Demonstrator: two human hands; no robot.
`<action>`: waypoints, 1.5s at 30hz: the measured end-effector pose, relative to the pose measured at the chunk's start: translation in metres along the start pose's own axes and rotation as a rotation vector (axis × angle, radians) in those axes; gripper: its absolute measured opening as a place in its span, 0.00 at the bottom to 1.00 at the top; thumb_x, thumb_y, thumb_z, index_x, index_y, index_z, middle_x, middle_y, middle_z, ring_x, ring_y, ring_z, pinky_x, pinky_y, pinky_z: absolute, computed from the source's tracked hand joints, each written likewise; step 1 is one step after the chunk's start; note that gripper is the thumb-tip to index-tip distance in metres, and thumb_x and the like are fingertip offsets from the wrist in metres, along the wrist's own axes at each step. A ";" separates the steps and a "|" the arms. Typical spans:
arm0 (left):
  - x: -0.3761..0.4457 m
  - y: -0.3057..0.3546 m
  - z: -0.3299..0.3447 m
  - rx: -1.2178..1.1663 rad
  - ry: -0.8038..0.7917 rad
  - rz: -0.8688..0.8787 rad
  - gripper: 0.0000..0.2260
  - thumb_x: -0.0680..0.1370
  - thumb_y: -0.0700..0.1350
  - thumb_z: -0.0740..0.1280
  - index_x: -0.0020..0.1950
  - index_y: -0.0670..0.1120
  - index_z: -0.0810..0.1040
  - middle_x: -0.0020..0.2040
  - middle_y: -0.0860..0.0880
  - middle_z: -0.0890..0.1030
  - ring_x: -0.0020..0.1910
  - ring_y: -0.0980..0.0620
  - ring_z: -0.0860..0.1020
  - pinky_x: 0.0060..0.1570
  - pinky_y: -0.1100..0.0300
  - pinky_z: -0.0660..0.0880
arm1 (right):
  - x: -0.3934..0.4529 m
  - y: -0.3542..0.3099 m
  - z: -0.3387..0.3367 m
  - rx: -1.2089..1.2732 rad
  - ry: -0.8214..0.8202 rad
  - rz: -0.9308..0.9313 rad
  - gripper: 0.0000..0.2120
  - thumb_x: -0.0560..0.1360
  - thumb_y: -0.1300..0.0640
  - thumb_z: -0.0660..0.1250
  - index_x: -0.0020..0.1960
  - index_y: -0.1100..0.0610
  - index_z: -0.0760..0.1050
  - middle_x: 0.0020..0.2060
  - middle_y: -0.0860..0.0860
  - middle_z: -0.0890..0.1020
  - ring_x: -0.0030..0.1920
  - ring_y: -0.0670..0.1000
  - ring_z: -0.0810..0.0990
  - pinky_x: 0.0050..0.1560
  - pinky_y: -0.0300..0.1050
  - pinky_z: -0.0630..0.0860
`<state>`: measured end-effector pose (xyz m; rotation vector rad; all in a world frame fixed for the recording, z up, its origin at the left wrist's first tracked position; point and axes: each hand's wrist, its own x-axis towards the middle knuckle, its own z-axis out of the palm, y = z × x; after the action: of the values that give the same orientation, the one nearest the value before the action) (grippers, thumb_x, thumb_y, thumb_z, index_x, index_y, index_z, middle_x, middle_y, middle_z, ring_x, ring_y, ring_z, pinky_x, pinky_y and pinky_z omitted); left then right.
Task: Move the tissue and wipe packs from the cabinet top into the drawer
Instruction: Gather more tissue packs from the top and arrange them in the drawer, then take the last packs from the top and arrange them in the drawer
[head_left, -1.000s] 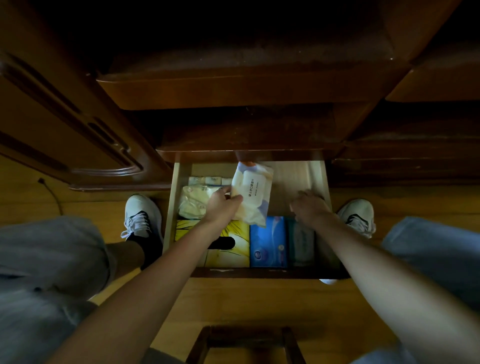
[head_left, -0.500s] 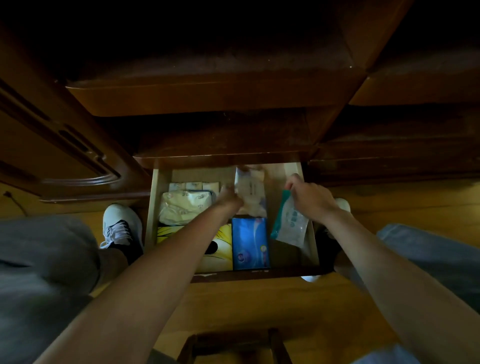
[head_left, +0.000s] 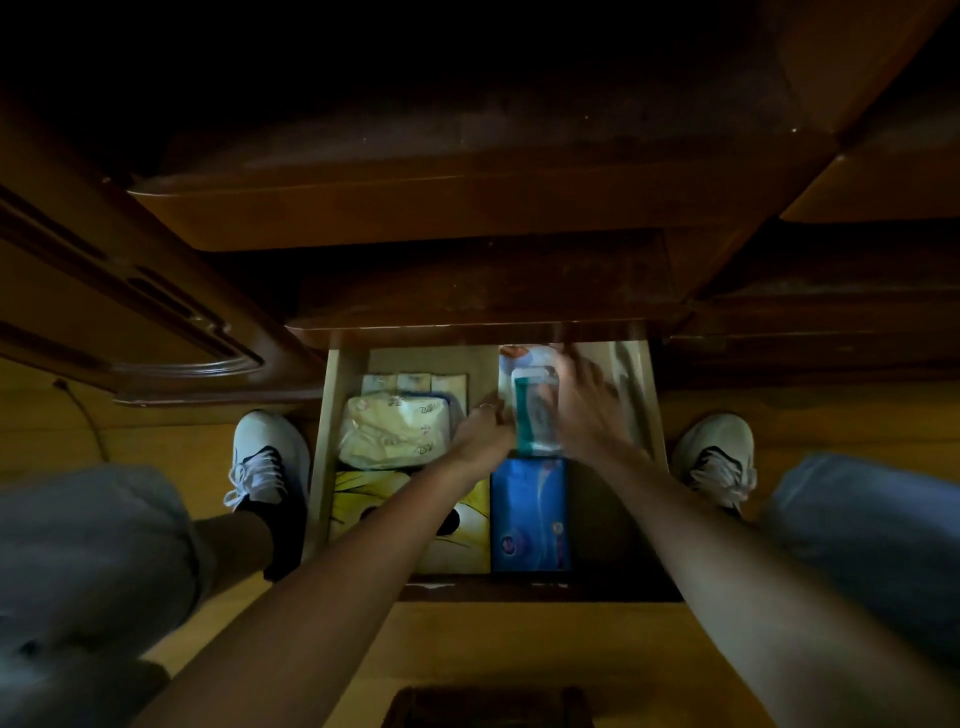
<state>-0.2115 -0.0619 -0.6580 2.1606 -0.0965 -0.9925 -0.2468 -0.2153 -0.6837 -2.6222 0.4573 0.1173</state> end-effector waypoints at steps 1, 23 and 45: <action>0.004 0.001 0.002 0.021 -0.014 -0.003 0.13 0.84 0.49 0.58 0.63 0.45 0.77 0.55 0.46 0.82 0.54 0.45 0.81 0.55 0.48 0.78 | -0.006 0.003 0.006 0.048 -0.023 0.051 0.31 0.80 0.44 0.63 0.78 0.51 0.58 0.70 0.54 0.69 0.67 0.54 0.71 0.59 0.50 0.71; -0.087 0.071 -0.096 0.309 0.098 0.333 0.19 0.82 0.47 0.62 0.74 0.54 0.71 0.64 0.50 0.80 0.58 0.49 0.81 0.49 0.58 0.78 | -0.046 -0.050 -0.125 0.119 -0.267 -0.013 0.15 0.82 0.48 0.64 0.68 0.43 0.73 0.60 0.45 0.82 0.54 0.43 0.82 0.55 0.45 0.80; -0.160 0.439 -0.276 0.542 0.672 0.902 0.22 0.77 0.50 0.65 0.72 0.52 0.72 0.66 0.48 0.74 0.64 0.47 0.76 0.55 0.55 0.71 | 0.069 -0.144 -0.525 -0.248 0.355 -0.099 0.08 0.80 0.43 0.63 0.57 0.41 0.74 0.56 0.45 0.83 0.53 0.51 0.82 0.48 0.50 0.78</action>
<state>-0.0365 -0.1573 -0.1529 2.3906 -0.9944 0.3185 -0.1318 -0.3605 -0.1678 -2.9138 0.4533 -0.3509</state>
